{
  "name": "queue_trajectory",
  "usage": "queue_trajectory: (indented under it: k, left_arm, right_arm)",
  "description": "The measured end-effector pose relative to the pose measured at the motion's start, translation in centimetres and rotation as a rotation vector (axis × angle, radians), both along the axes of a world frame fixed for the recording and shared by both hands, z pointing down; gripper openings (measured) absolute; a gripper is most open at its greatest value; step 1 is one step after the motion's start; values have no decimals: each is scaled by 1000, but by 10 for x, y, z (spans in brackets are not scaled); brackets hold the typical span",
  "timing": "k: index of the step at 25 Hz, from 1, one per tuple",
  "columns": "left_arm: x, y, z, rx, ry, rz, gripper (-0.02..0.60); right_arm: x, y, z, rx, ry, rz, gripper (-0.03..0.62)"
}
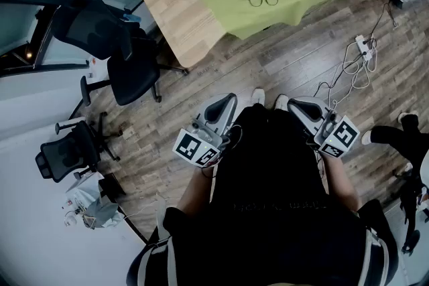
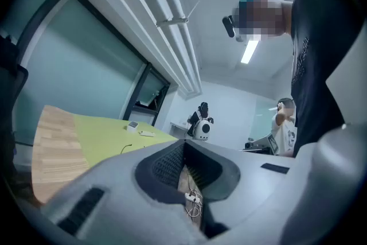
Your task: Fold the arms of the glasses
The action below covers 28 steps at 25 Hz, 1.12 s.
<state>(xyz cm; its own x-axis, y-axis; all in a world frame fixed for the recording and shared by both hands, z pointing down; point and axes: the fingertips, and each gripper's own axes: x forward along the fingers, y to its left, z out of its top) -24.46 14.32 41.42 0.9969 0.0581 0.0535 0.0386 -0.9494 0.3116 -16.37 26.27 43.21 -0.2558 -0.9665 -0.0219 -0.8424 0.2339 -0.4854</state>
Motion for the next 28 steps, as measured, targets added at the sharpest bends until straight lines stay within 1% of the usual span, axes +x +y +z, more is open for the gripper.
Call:
queue_trajectory:
  k: [3, 5, 8, 11, 16, 20, 23, 26, 28]
  left_arm:
    - [-2, 4, -4, -4, 14, -4, 17]
    - [-1, 2, -2, 1, 6, -29, 17]
    - [2, -4, -8, 41, 4, -60, 17]
    - [4, -4, -12, 79, 4, -52, 17]
    - [16, 1, -9, 80, -22, -43, 17]
    - [28, 15, -11, 94, -33, -45, 17]
    - [32, 22, -12, 98, -29, -73, 17]
    - [33, 30, -11, 100, -30, -87, 17]
    - [33, 38, -8, 100, -34, -67, 16]
  right_arm:
    - [-2, 12, -8, 14, 7, 32, 35]
    - [0, 18, -11, 13, 15, 59, 35]
    - [1, 20, -18, 22, 16, 88, 35]
    - [-4, 19, -24, 36, 25, 78, 35]
    - [2, 23, -27, 76, 0, 66, 37]
    - [11, 35, -23, 105, -21, 11, 35]
    - [20, 39, -15, 106, -20, -21, 35]
    - [33, 42, -6, 97, -21, -18, 35]
    - [39, 47, -6, 106, -43, -8, 35]
